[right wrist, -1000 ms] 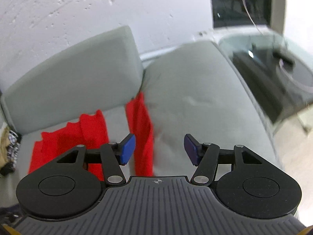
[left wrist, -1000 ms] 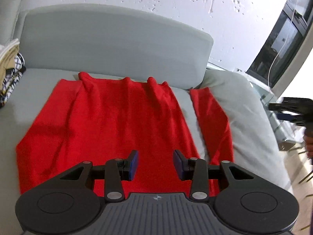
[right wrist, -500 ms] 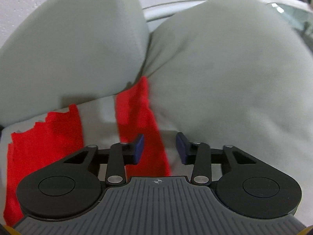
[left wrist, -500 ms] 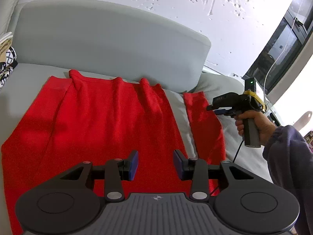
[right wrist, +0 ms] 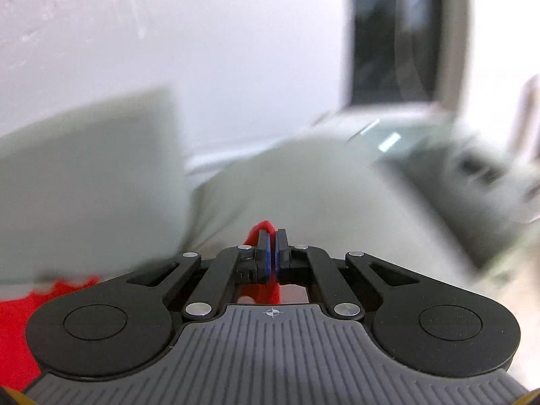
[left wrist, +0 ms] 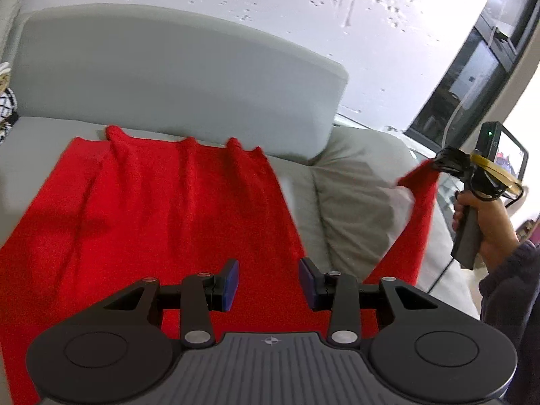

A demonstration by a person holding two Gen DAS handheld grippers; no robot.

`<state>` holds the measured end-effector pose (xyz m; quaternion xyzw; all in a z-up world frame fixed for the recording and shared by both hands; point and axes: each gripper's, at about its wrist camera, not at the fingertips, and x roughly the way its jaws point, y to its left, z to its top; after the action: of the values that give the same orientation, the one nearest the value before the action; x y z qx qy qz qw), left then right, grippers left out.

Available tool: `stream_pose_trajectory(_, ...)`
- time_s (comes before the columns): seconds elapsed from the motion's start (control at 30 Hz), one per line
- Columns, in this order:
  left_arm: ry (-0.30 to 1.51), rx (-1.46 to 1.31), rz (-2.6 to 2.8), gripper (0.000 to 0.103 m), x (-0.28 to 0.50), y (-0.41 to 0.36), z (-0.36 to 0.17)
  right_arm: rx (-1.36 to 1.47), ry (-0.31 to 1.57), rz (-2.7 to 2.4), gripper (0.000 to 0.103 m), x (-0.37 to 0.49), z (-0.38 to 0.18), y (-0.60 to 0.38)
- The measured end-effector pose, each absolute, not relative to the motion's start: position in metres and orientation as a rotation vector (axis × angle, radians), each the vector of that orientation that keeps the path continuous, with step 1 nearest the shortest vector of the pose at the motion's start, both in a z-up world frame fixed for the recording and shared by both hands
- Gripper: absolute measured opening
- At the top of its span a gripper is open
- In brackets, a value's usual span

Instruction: Fold clothes

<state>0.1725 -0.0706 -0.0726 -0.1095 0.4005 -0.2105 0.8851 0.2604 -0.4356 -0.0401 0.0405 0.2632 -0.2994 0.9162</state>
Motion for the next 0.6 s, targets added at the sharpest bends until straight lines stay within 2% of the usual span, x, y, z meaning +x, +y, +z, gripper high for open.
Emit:
stream_pose_trajectory(0.13,0.848,-0.21,-0.475,0.037,0.163,-0.084,-0.075,-0.169,0.597,-0.736,0.002,0.262,-0.047,-0.41)
stream_pose_trajectory(0.23,0.862,-0.2,-0.476,0.037,0.157,-0.087,-0.075,-0.175,0.738,-0.597,0.003,0.288,-0.082,-0.395)
stream_pose_trajectory(0.3,0.867,-0.2,-0.464,0.037,0.155,-0.085,-0.075,-0.087,0.852,-0.442,0.008,0.304,-0.106,-0.39)
stream_pose_trajectory(0.37,0.87,-0.201,-0.45,0.037,0.153,-0.082,-0.074,0.073,0.935,-0.336,0.027,0.309,-0.117,-0.394)
stream_pose_trajectory(0.47,0.874,-0.208,-0.443,0.037,0.151,-0.08,-0.072,0.213,0.864,-0.303,0.044,0.29,-0.101,-0.408)
stream_pose_trajectory(0.6,0.866,-0.21,-0.466,0.037,0.149,-0.088,-0.069,0.316,0.67,-0.28,0.046,0.235,-0.055,-0.447)
